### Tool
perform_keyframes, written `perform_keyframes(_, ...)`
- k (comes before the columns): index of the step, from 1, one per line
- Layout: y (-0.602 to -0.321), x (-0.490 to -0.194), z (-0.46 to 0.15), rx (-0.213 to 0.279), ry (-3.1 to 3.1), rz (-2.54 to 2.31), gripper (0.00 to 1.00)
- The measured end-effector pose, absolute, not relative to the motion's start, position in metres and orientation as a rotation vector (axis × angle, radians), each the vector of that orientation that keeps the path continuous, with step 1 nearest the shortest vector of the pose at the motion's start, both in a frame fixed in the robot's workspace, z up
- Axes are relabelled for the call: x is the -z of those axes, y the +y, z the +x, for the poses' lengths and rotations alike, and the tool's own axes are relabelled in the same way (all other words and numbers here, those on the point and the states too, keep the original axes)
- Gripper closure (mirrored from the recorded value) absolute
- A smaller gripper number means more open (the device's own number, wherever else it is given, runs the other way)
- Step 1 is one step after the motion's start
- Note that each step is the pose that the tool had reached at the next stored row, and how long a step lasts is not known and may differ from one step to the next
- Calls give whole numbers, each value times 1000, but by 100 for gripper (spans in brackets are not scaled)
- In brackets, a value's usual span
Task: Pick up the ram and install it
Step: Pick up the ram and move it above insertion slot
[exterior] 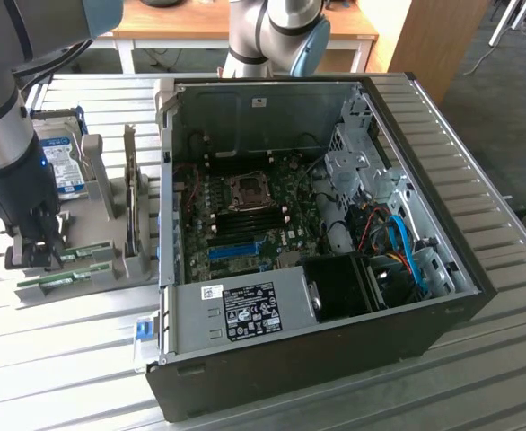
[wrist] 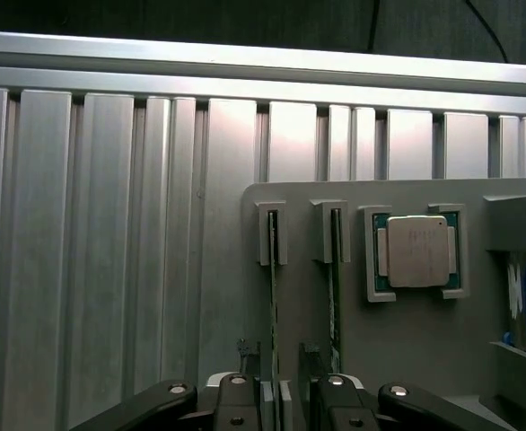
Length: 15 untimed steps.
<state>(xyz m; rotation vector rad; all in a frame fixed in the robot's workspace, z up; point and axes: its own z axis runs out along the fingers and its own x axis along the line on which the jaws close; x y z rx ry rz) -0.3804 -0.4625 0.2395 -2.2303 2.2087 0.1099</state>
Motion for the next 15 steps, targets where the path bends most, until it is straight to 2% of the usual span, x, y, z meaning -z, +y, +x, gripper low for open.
perform_keyframes(15,-463,-217,-380,-110,2209,-2230,69)
